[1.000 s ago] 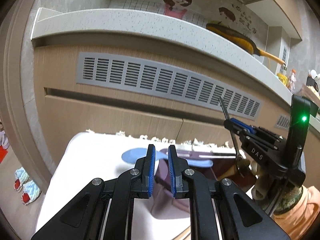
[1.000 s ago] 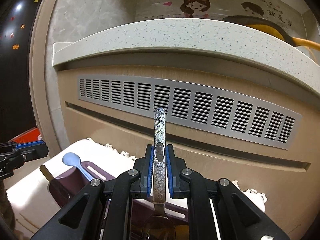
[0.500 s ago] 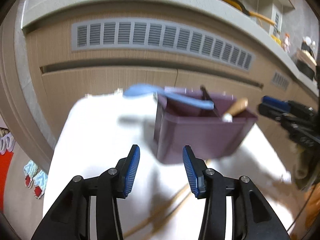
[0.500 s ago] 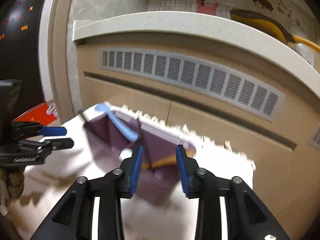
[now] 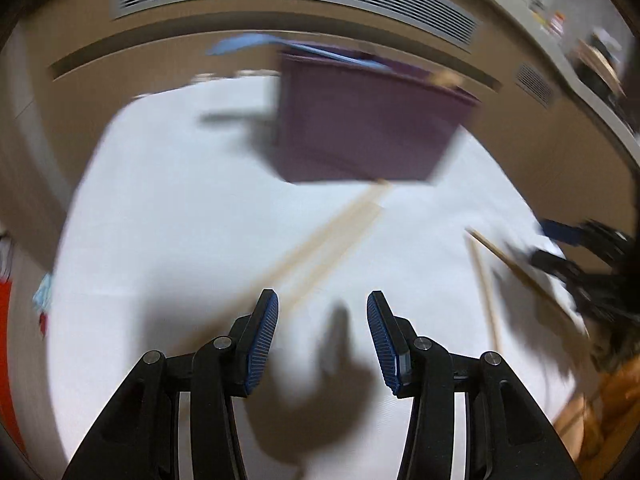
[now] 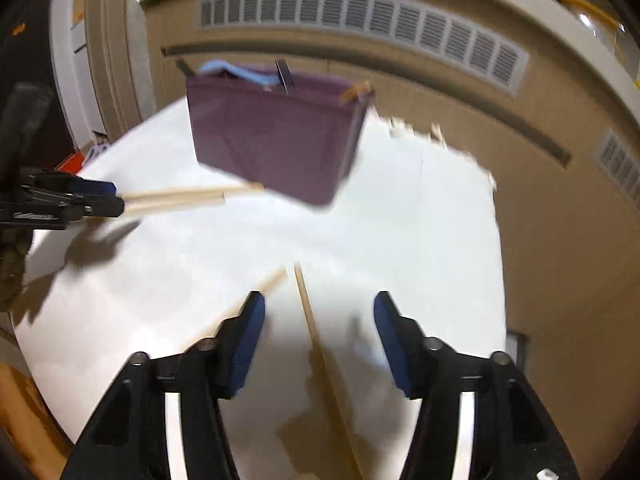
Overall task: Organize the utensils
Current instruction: 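Grasp a wooden chopstick with the left tool while the right tool grasps another chopstick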
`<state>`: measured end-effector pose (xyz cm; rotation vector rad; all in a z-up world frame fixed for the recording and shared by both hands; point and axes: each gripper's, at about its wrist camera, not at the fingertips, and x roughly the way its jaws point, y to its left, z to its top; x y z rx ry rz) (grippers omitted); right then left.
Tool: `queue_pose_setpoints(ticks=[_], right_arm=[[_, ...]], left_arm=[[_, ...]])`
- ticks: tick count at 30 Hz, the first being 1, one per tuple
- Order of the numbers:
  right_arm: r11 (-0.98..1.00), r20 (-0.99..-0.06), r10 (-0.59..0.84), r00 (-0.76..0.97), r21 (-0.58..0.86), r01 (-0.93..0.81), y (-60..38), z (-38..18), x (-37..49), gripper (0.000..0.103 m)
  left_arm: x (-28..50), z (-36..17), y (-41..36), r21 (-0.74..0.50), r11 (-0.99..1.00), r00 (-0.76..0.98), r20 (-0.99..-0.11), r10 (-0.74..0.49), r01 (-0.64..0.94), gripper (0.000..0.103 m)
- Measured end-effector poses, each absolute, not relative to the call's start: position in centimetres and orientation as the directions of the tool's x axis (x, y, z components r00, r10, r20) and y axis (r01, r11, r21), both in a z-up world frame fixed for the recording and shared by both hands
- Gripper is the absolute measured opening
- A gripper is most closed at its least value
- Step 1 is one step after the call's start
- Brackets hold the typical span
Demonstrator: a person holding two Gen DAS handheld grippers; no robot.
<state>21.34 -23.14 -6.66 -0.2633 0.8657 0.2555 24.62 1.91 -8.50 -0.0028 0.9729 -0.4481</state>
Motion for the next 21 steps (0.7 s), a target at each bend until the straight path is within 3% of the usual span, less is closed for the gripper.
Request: queue_pose_setpoints(ticks=[2, 8, 18, 21], right_arm=[[0.939, -0.81, 0.135, 0.57, -0.079, -0.335, -24.0, -7.8, 21.0, 0.019], [0.938, -0.818, 0.167, 0.55, -0.041, -0.345, -25.1, -9.1, 20.6, 0.018], [0.908, -0.838, 0.236, 0.492, 0.009, -0.42, -25.1, -10.1, 23.1, 0.018], [0.907, -0.845, 0.229, 0.483, 0.005, -0.421, -24.9, -10.0, 23.7, 0.007]], left_arm=[[23.2, -8.6, -0.8, -0.193, 0.88, 0.446, -0.803, -0.396, 0.434, 0.048], [21.3, -9.1, -7.8, -0.186, 0.823, 0.352, -0.837, -0.419, 0.537, 0.048], [22.6, -8.3, -11.0, -0.146, 0.852, 0.324, -0.882, -0.342, 0.503, 0.047], [23.0, -8.3, -11.3, -0.124, 0.868, 0.319, -0.897, -0.305, 0.48, 0.047]])
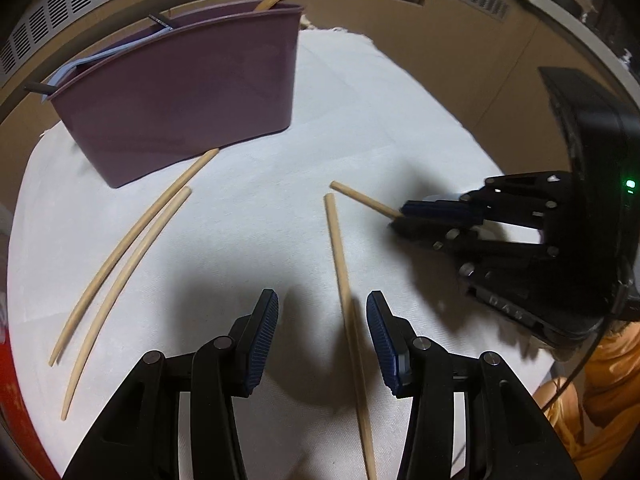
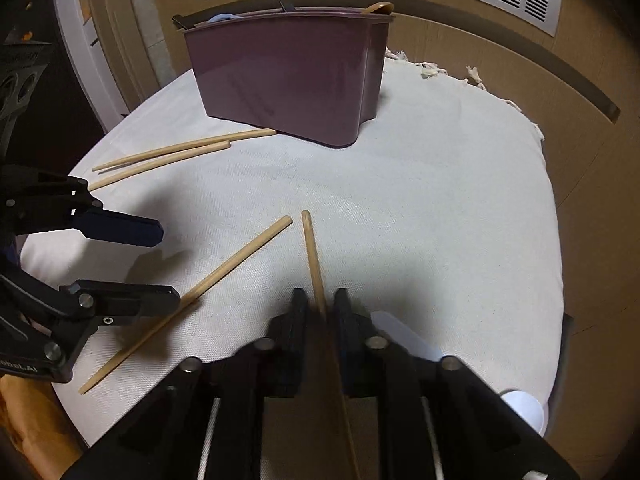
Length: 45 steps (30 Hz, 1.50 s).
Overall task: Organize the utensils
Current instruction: 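Grasp a wooden chopstick with the left tool while the right tool grasps another chopstick, then lift both chopsticks over the caddy and open both tools to drop them in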
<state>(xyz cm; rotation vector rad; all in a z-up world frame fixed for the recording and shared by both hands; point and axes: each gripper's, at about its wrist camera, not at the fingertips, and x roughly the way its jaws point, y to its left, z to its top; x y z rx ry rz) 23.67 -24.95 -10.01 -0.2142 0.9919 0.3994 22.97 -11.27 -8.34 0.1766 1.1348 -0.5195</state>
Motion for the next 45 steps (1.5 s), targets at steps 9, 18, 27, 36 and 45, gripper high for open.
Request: queue_pose_setpoints(ticks=[9, 18, 27, 36, 45], right_arm=[[0.922, -0.79, 0.285, 0.543, 0.071, -0.381, -27.6, -7.0, 21.5, 0.006], [0.927, -0.759, 0.295, 0.581, 0.079, -0.367, -29.3, -5.8, 19.8, 0.006], [0.93, -0.745, 0.312, 0.589, 0.115, -0.348, -29.9, -5.7, 20.0, 0.006], [0.933, -0.728, 0.314, 0.609, 0.117, -0.341, -29.9, -4.5, 19.1, 0.006], [0.923, -0.639, 0.356, 0.682, 0.126, -0.364, -28.8, -0.1, 17.6, 0.006]], left_arm=[[23.6, -8.2, -14.5, -0.072, 0.852, 0.309, -0.913, -0.265, 0.519, 0.033], [25.5, -9.4, -16.9, -0.001, 0.859, 0.274, -0.948, -0.164, 0.512, 0.028], [25.9, -9.1, -16.0, -0.063, 0.836, 0.265, -0.933, -0.243, 0.544, 0.008], [22.0, -5.2, -12.8, -0.086, 0.841, 0.442, -0.819, -0.365, 0.535, 0.006], [18.3, 5.0, -6.8, -0.172, 0.853, 0.653, -0.575, -0.493, 0.493, 0.006]])
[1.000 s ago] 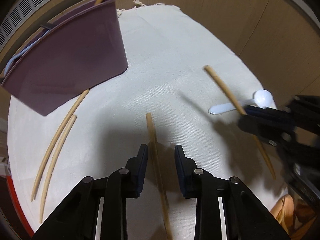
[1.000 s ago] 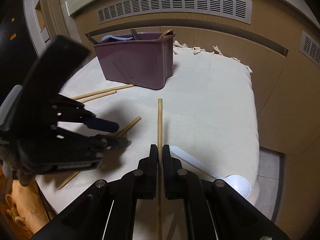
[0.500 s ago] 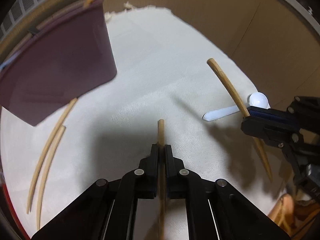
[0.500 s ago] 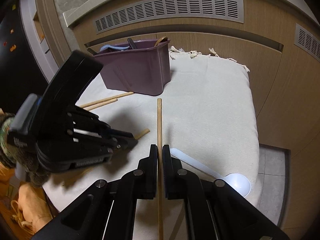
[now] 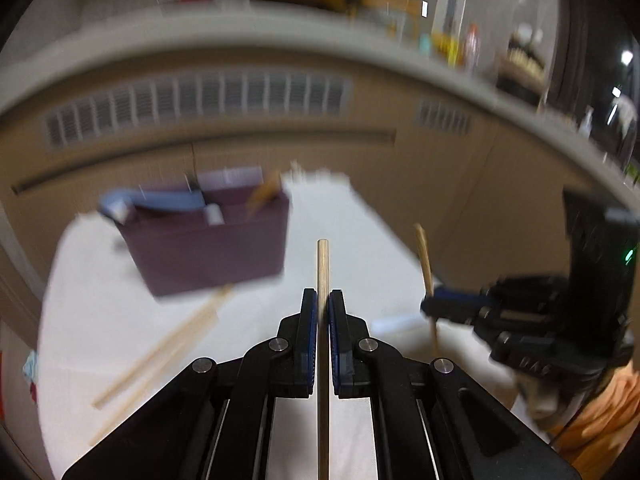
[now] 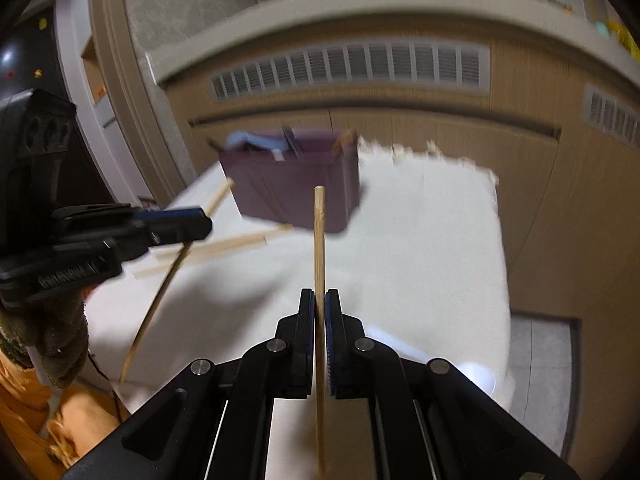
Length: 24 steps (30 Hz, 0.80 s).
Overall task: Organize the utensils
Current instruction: 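Lift both chopsticks over the caddy and open both tools to drop them in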
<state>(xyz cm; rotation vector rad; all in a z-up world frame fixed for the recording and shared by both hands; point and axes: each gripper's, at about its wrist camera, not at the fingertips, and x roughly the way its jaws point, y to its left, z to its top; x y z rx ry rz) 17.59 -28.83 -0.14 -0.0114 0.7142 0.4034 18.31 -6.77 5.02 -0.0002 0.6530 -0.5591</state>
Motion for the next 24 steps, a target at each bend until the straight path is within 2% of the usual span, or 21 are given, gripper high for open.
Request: queue_pose_setpoints(ticks=[4, 8, 14, 18, 24], right_arm=[[0.927, -0.517, 0.351, 0.781, 0.078, -0.366, -27.8, 5.5, 16.9, 0.006], [0.941, -0.365, 0.321, 0.874, 0.023, -0.337, -27.0, 12.5, 17.8, 0.006], [0.955, -0.261, 0.28, 0.924, -0.021, -0.296, -25.3, 18.8, 21.4, 0.006], [0.958, -0.255, 0.272, 0.928, -0.014, -0.285, -24.2, 19.5, 24.7, 0.006], [0.953, -0.307, 0.291, 0.906, 0.008, -0.303, -23.5, 17.7, 28.6, 0.006]], left_arm=[[18.6, 10.1, -5.8, -0.127, 0.856, 0.744, -0.442, -0.502, 0.502, 0.006], [19.8, 16.0, -4.5, -0.089, 0.879, 0.837, -0.271, -0.475, 0.469, 0.006], [22.8, 20.8, -2.2, -0.082, 0.905, 0.907, -0.023, -0.422, 0.419, 0.006], [25.1, 20.5, -1.3, -0.06, 0.932, 0.931, 0.107, -0.35, 0.357, 0.006], [29.7, 17.1, 0.4, -0.091, 0.943, 0.939, 0.164, -0.303, 0.32, 0.006]])
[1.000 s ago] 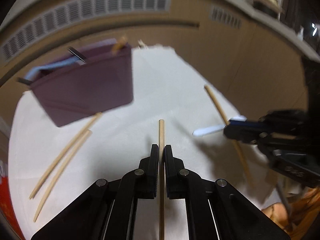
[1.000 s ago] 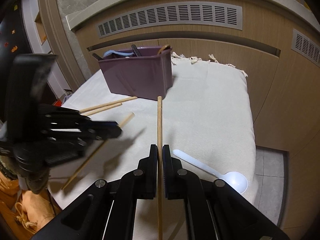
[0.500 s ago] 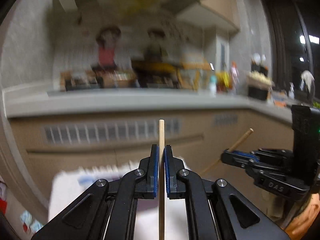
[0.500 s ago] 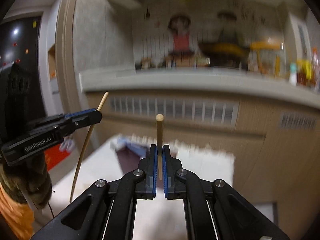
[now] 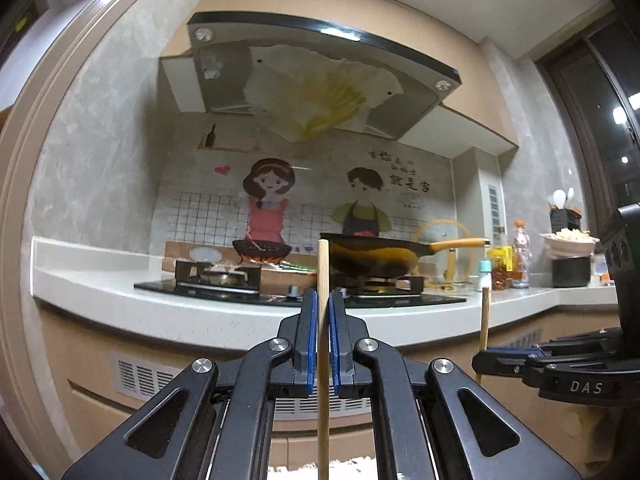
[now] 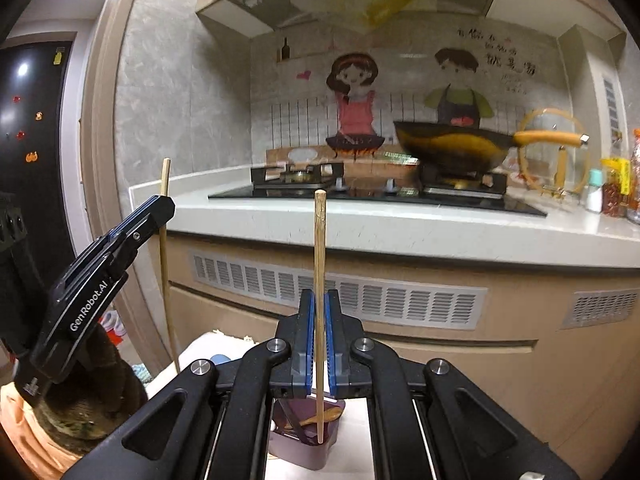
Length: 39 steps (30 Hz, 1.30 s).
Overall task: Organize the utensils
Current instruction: 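Lift both chopsticks over the caddy and open both tools to drop them in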
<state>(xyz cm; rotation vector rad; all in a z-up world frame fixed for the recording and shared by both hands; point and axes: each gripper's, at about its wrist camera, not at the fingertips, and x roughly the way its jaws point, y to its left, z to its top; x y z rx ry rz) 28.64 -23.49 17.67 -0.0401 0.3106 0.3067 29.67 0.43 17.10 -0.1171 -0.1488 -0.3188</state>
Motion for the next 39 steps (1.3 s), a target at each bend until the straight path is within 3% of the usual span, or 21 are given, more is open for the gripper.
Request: queue_pose_setpoints(ticks=[4, 14, 21, 26, 28, 30, 32, 35, 37, 39], right_arm=[[0.947, -0.347, 0.31, 0.885, 0.034, -0.318, -22.8, 15.1, 31.4, 0.006], [0.935, -0.437, 0.329, 0.837, 0.023, -0.355, -20.3, 9.0, 35.2, 0.006], [0.928, -0.568, 0.325, 0.756, 0.035, -0.372, -19.3, 3.0, 36.7, 0.006], [0.921, -0.612, 0.315, 0.726, 0.014, -0.388, -19.0, 1.6, 36.0, 0.006], [0.916, -0.626, 0.311, 0.715, -0.002, -0.401, -18.9, 1.4, 35.4, 0.011], [0.917, -0.623, 0.292, 0.725, -0.034, -0.398, -19.1, 1.5, 34.2, 0.029], [0.919, -0.614, 0.279, 0.739, -0.054, -0.391, -19.3, 1.7, 33.3, 0.038], [0.919, -0.611, 0.258, 0.748, -0.084, -0.386, -20.1, 1.7, 31.1, 0.041], [0.917, -0.622, 0.245, 0.744, -0.1, -0.386, -20.8, 1.3, 29.7, 0.048], [0.917, -0.634, 0.224, 0.74, -0.121, -0.381, -21.6, 0.8, 28.5, 0.057]], left_arm=[[32.6, 14.1, 1.4, -0.125, 0.946, 0.948, 0.147, -0.282, 0.301, 0.006], [39.2, 6.4, 3.5, -0.225, 0.94, 0.96, -0.052, -0.276, 0.258, 0.006], [39.5, 1.8, 4.5, -0.272, 0.931, 0.938, -0.175, -0.298, 0.245, 0.006], [39.2, -0.3, 4.8, -0.288, 0.93, 0.91, -0.277, -0.309, 0.228, 0.008], [38.9, -0.6, 4.9, -0.288, 0.93, 0.894, -0.315, -0.318, 0.229, 0.011], [38.7, -0.7, 4.8, -0.267, 0.936, 0.864, -0.386, -0.323, 0.231, 0.019], [38.1, -0.5, 5.1, -0.264, 0.937, 0.842, -0.429, -0.326, 0.229, 0.021], [36.1, -0.1, 5.3, -0.226, 0.947, 0.824, -0.473, -0.313, 0.23, 0.03], [34.6, -0.1, 5.2, -0.188, 0.954, 0.816, -0.496, -0.297, 0.233, 0.047], [32.8, -0.5, 5.0, -0.149, 0.958, 0.798, -0.531, -0.286, 0.245, 0.056]])
